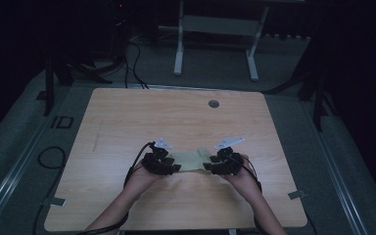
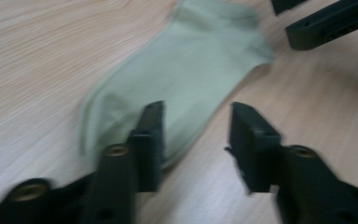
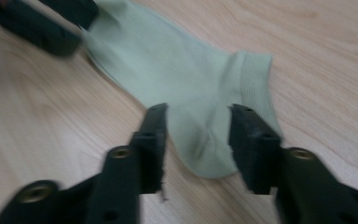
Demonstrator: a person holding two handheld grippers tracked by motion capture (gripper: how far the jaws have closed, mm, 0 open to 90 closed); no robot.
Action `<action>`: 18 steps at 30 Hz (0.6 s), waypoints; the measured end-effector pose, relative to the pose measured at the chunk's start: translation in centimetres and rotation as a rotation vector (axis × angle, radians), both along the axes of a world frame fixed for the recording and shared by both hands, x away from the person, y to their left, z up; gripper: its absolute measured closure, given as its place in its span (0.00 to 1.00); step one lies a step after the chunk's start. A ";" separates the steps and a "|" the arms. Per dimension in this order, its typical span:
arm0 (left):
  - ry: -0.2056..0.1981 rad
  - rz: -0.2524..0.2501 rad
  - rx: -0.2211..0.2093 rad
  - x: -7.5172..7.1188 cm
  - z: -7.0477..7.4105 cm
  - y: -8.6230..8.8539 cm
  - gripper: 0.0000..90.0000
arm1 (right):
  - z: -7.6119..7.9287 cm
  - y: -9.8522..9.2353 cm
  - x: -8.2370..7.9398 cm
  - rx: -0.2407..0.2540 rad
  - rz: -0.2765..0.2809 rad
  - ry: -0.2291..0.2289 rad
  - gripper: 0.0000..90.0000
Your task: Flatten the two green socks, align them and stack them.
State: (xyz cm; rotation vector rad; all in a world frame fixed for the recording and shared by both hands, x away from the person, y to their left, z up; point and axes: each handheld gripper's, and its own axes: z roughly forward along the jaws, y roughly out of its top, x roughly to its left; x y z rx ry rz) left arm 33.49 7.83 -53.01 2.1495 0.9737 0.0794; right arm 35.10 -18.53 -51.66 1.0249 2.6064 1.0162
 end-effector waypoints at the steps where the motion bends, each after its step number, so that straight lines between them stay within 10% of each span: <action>1: -0.009 -0.008 0.006 -0.2 0.0 -0.2 0.50 | 0.2 -0.1 -0.1 0.001 -0.004 -0.011 0.52; 9: -0.042 0.021 -0.008 -1.7 -0.4 0.2 0.19 | 0.0 -1.3 -0.6 0.041 -0.016 0.015 0.20; 18: -0.081 0.063 0.030 -3.0 -1.4 1.4 0.02 | -0.1 -2.9 -1.5 0.052 -0.041 -0.065 0.16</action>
